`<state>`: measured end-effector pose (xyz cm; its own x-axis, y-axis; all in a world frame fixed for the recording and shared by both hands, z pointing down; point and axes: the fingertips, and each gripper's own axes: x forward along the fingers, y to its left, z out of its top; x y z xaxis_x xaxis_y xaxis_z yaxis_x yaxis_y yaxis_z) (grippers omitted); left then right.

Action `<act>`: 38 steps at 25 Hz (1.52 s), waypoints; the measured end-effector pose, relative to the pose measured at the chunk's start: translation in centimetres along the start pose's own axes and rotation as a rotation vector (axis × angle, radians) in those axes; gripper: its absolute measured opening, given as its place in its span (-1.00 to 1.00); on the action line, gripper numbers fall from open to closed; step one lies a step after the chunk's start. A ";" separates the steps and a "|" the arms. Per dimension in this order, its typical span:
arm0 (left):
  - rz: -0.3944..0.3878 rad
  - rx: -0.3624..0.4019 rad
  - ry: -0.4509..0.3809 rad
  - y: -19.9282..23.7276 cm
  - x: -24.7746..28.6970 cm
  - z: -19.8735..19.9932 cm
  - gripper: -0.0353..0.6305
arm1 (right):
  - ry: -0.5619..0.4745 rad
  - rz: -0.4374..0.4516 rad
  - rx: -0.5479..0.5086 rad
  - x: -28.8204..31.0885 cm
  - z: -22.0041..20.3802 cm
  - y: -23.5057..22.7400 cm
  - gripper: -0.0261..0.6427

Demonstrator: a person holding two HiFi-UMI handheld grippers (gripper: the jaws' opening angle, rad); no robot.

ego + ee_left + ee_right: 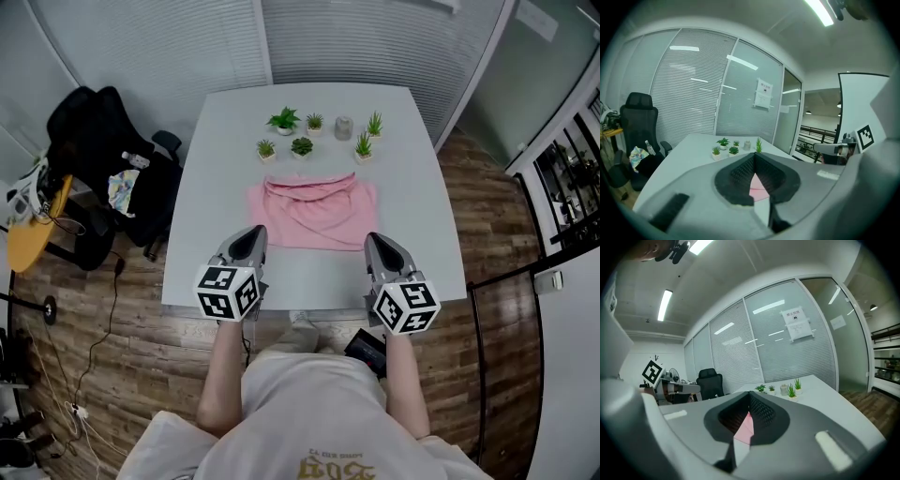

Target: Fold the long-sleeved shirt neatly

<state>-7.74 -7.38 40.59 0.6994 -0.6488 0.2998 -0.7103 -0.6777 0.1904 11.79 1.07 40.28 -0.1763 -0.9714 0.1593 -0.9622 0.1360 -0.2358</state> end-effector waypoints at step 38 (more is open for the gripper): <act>-0.022 -0.006 0.054 0.5 -0.4 -1.5 -0.87 | 0.053 0.019 -0.004 1.3 -1.3 1.7 -0.89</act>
<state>-8.49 -6.96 41.99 0.7095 -0.6145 0.3451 -0.6956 -0.6892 0.2028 9.65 0.28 41.31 -0.2047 -0.9570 0.2055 -0.9595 0.1547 -0.2356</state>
